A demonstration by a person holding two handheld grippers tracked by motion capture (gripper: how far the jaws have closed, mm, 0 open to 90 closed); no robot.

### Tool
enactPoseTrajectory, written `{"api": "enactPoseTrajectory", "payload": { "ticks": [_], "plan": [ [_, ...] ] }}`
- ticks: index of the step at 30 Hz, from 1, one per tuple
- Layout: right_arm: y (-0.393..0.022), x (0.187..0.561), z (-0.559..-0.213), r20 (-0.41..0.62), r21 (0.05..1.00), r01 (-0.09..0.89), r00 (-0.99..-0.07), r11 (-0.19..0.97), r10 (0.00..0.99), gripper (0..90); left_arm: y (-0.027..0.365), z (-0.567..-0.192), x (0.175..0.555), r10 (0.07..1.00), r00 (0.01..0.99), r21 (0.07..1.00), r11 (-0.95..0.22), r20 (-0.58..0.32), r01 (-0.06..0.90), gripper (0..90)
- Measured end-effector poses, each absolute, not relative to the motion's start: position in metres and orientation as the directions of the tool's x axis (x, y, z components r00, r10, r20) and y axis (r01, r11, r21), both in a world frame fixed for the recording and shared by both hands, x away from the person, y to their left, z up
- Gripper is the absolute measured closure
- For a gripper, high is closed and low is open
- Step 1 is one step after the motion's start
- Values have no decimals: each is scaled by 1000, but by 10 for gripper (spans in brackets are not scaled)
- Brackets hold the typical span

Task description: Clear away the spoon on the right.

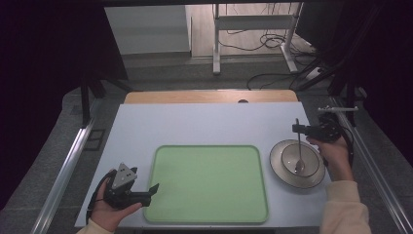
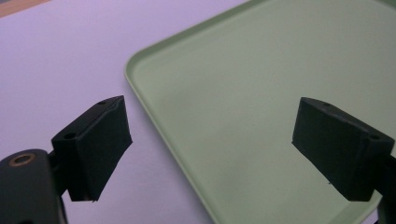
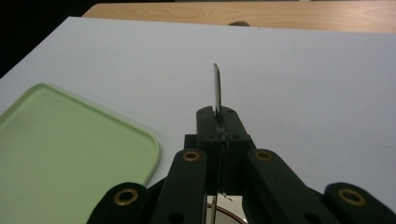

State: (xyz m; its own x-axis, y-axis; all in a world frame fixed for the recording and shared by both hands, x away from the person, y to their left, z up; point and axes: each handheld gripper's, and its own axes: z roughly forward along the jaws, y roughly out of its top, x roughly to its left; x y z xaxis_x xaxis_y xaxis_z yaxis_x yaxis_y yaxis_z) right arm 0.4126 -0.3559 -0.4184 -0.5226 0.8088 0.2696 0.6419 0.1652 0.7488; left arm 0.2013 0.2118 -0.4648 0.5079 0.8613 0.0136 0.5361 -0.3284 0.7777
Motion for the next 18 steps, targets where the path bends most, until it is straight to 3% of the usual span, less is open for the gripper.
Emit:
{"api": "enactPoseTrajectory", "payload": {
  "ticks": [18],
  "plan": [
    [-350, 396, -388, 247, 814, 565, -550, 138, 798, 886, 213, -464, 201, 864, 504, 781, -324, 14, 534, 112]
  ]
}}
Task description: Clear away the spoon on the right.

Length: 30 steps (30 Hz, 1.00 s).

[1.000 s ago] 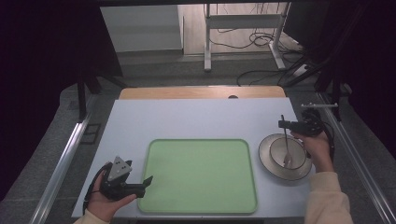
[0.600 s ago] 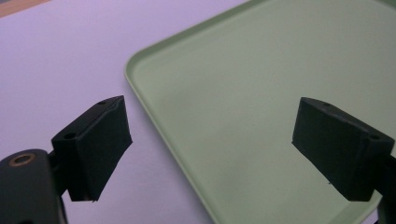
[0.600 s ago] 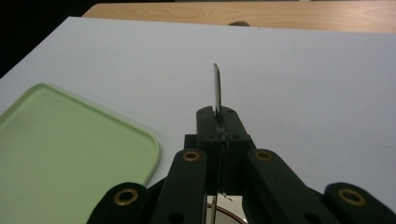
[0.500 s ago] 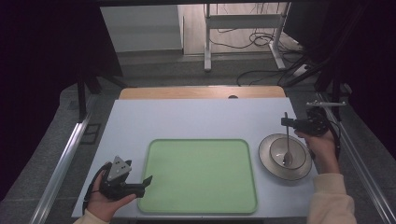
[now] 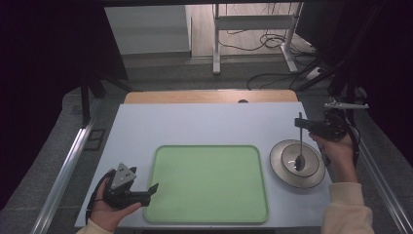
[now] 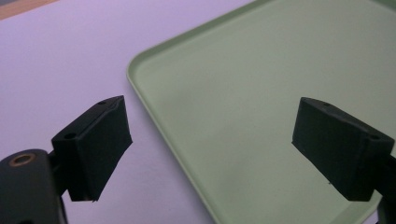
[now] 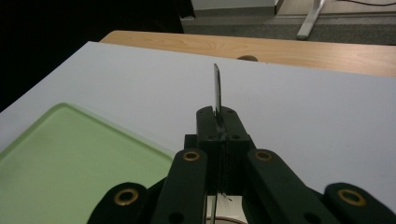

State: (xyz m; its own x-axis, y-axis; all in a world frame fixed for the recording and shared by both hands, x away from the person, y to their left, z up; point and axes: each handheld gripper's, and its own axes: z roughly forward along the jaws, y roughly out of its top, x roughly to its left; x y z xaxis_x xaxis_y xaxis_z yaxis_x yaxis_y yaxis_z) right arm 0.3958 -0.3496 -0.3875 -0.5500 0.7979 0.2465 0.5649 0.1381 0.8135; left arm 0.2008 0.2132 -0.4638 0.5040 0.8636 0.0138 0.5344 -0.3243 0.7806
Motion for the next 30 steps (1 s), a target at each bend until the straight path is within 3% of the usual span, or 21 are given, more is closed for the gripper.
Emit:
{"api": "enactPoseTrajectory", "payload": {
  "ticks": [30],
  "plan": [
    [-322, 370, -360, 193, 840, 508, -608, 190, 770, 886, 215, -463, 200, 865, 501, 782, -322, 15, 533, 112]
  ]
}}
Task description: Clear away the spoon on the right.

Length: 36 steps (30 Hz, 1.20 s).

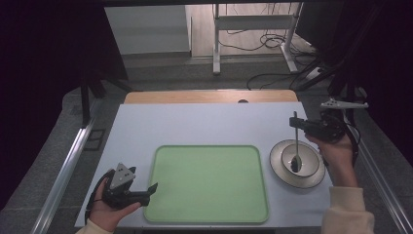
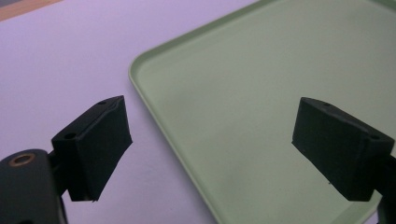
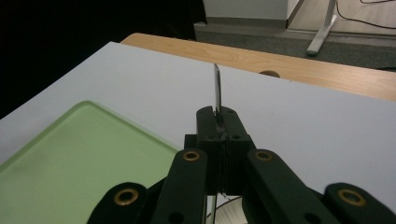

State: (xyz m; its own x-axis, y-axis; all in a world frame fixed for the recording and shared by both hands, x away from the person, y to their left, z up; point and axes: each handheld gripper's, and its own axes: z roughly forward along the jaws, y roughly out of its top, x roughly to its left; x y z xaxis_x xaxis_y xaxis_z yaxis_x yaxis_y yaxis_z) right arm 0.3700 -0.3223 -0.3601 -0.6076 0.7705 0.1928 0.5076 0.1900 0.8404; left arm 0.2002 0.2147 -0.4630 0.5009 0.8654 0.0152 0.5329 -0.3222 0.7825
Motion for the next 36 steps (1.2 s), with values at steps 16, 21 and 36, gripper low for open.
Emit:
{"api": "enactPoseTrajectory", "payload": {
  "ticks": [16, 21, 36],
  "plan": [
    [-313, 358, -358, 202, 829, 526, -598, 190, 776, 886, 215, -463, 200, 866, 500, 784, -322, 16, 531, 112],
    [-311, 354, -356, 214, 828, 531, -600, 183, 771, 886, 215, -463, 200, 866, 500, 783, -322, 16, 532, 112],
    [-297, 339, -348, 221, 830, 523, -630, 196, 744, 886, 215, -463, 200, 865, 502, 783, -323, 16, 531, 112]
  ]
}}
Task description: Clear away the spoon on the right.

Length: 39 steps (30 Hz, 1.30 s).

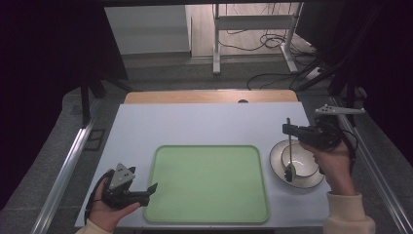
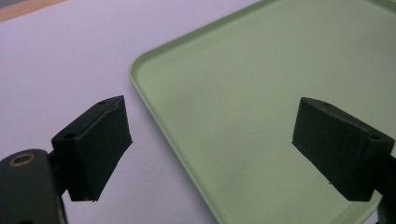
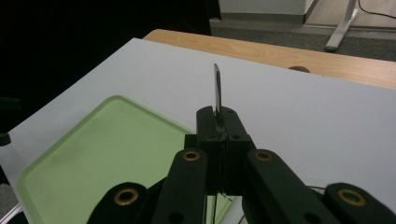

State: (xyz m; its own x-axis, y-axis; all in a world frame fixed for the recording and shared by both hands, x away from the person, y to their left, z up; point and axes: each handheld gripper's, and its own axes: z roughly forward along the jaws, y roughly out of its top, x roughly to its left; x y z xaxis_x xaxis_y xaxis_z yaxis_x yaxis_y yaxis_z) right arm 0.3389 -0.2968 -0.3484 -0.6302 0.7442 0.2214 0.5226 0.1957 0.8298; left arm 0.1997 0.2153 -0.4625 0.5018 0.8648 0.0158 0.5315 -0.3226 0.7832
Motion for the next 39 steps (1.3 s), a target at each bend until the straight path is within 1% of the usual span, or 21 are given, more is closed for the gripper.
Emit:
{"api": "enactPoseTrajectory", "payload": {
  "ticks": [17, 30, 39],
  "plan": [
    [-270, 333, -351, 211, 813, 523, -675, 256, 707, 886, 216, -463, 200, 866, 500, 784, -320, 15, 531, 111],
    [-255, 332, -356, 221, 799, 537, -682, 271, 698, 886, 216, -463, 200, 867, 499, 785, -318, 13, 532, 111],
    [-247, 331, -359, 247, 794, 551, -679, 258, 691, 886, 215, -463, 200, 865, 501, 783, -322, 15, 533, 111]
  ]
}}
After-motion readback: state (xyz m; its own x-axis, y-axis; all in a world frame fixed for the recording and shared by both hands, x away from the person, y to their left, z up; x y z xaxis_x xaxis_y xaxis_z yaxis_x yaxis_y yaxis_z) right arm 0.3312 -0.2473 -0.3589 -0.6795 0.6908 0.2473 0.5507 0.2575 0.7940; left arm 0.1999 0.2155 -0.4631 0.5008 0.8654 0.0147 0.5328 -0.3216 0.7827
